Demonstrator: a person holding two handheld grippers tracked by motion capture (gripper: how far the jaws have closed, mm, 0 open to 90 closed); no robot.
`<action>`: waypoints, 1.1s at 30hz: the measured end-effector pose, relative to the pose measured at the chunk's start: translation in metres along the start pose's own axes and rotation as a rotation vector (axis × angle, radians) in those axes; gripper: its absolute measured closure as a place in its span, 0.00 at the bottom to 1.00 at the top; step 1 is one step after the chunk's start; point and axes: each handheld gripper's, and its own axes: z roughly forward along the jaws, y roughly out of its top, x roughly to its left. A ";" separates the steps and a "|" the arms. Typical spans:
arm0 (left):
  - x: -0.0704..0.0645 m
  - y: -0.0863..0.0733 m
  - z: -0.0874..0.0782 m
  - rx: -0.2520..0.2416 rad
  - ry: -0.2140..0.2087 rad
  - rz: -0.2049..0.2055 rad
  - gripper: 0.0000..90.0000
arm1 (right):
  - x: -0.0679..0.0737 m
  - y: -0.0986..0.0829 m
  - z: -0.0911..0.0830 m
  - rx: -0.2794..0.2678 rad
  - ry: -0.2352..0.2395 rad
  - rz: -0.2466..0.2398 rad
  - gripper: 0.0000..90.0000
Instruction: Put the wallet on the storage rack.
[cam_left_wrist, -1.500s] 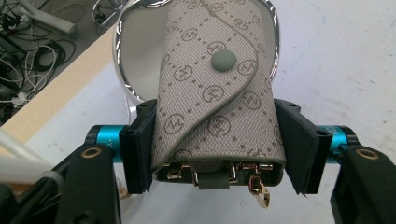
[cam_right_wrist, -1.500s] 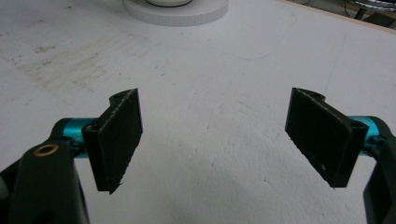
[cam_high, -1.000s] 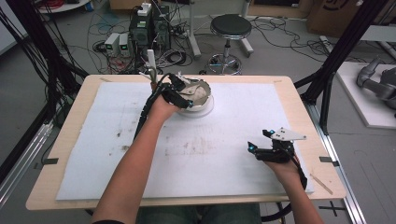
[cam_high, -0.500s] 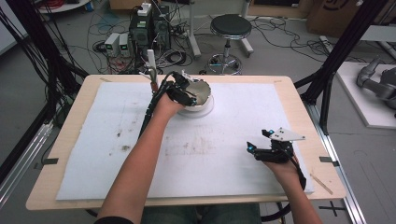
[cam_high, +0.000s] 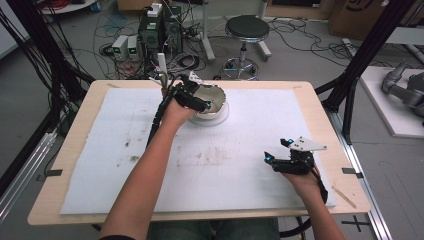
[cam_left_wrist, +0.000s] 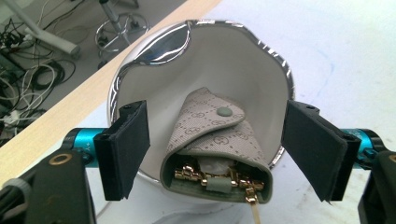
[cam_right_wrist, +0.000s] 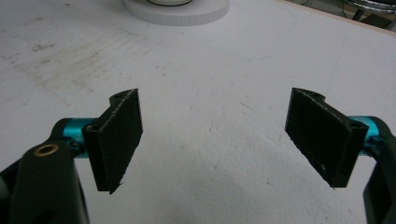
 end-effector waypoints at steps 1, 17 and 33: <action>0.000 -0.001 -0.002 -0.005 -0.006 -0.007 0.25 | 0.000 0.000 0.000 -0.001 -0.002 -0.001 0.21; -0.008 -0.044 -0.048 -0.103 -0.036 -0.062 0.23 | 0.001 0.003 0.001 -0.007 -0.008 0.003 0.21; -0.015 -0.101 -0.095 -0.145 -0.003 -0.073 0.23 | 0.001 0.006 0.005 -0.009 -0.003 0.014 0.21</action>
